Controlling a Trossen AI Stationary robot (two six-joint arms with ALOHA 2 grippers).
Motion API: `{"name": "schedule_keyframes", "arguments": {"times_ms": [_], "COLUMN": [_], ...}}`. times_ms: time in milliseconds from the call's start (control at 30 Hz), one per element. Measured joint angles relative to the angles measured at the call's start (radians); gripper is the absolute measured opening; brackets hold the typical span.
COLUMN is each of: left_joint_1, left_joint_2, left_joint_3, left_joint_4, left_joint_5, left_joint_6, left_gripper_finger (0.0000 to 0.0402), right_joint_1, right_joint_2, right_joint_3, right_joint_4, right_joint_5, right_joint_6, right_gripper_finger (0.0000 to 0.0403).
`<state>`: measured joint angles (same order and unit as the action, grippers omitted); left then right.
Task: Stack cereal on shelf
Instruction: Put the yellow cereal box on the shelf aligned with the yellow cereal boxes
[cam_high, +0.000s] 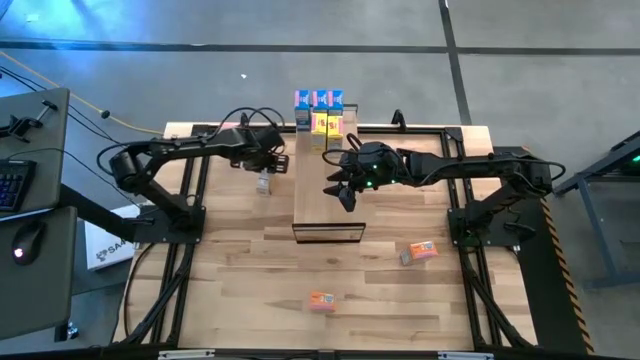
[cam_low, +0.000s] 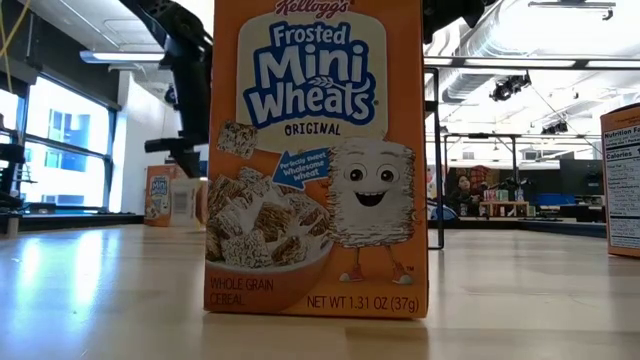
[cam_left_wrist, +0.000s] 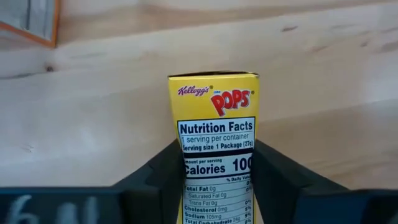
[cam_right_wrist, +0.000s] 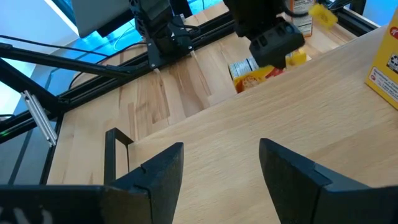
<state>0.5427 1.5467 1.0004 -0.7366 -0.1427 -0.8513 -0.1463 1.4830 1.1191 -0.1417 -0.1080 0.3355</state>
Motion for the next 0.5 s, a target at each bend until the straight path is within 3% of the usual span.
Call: {"name": "schedule_keyframes", "arguments": {"times_ms": [167, 300, 367, 500], "left_joint_1": [-0.011, -0.071, -0.13, -0.281], "left_joint_2": [-0.128, -0.292, -0.37, -0.46], "left_joint_3": [0.0, 0.0, 0.0, 0.0], "left_joint_4": [0.0, 0.024, 0.073, 0.254], "left_joint_5": [-0.046, -0.161, -0.262, -0.567], "left_joint_6": [-0.015, -0.052, -0.062, 0.022], "left_gripper_finger": [0.013, 0.0127, 0.0127, 0.0127], "right_joint_1": [0.0, 0.0, 0.0, 0.0], "right_joint_2": [0.0, 0.0, 0.0, 0.0], "right_joint_3": [0.0, 0.0, 0.0, 0.0], "right_joint_4": [0.0, 0.0, 0.0, 0.0], "right_joint_5": [0.0, 0.0, 0.0, 0.0], "right_joint_6": [0.0, -0.001, -0.003, -0.003], "right_gripper_finger": [0.0204, 0.0204, 0.0204, 0.0204]}}
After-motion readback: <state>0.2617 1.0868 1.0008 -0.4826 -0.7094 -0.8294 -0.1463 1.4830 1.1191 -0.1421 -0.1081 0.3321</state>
